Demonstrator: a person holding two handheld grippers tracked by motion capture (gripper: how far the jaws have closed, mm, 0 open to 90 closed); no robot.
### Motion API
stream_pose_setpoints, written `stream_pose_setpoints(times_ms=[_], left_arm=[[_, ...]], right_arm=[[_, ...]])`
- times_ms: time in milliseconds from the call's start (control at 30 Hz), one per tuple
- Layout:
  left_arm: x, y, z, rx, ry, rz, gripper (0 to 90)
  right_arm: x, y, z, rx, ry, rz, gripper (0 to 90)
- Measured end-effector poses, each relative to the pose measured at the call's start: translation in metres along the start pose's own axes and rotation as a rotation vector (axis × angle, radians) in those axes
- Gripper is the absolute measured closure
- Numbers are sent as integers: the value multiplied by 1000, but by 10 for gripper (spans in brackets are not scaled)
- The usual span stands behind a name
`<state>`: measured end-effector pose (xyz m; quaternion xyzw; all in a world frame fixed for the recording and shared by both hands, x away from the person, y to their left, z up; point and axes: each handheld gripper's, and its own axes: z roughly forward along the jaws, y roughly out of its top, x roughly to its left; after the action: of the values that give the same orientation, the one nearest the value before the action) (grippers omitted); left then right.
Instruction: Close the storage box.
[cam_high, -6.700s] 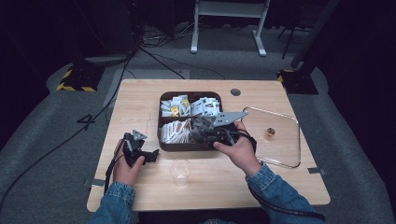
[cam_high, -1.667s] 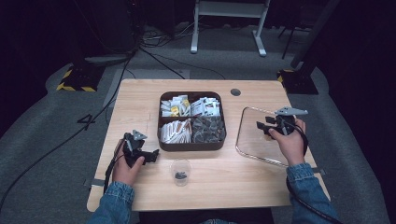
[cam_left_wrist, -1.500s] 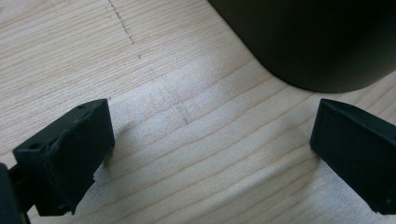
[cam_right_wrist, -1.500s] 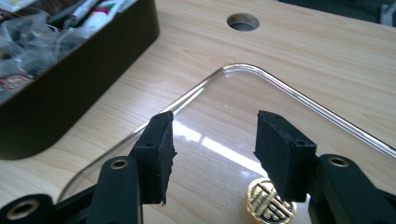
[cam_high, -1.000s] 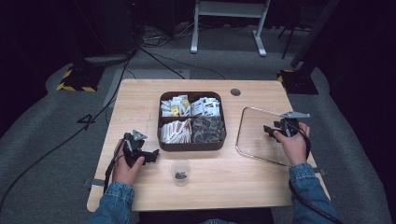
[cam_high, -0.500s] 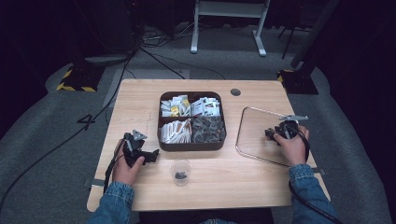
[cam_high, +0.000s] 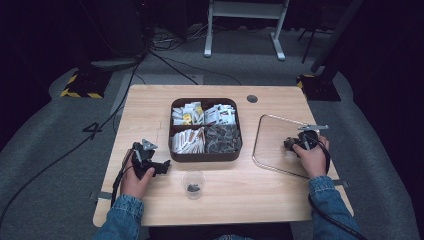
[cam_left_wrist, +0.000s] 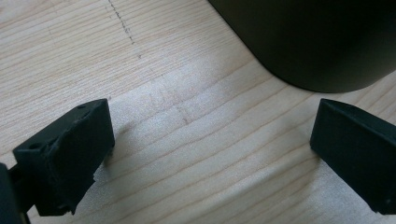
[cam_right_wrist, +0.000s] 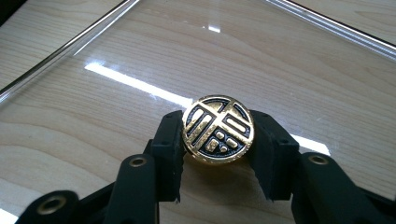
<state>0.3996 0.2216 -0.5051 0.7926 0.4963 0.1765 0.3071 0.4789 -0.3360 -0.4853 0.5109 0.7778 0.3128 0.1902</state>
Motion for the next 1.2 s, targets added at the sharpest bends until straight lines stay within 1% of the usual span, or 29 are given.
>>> stream_pose_setpoints(times_ms=[233, 367, 633, 1000, 1200], left_arm=[[0, 0, 0, 1, 1, 0, 1], [0, 0, 0, 1, 0, 0, 1], [0, 0, 0, 0, 0, 0, 1], [0, 0, 0, 0, 0, 0, 1], [0, 0, 0, 2, 0, 0, 1]], right_arm=[[0, 0, 0, -4, 1, 9, 584], [-1, -1, 0, -11, 6, 21, 585], [0, 0, -1, -12, 3, 12, 585], [1, 5, -11, -37, 12, 16, 585], [3, 10, -19, -69, 19, 18, 585]])
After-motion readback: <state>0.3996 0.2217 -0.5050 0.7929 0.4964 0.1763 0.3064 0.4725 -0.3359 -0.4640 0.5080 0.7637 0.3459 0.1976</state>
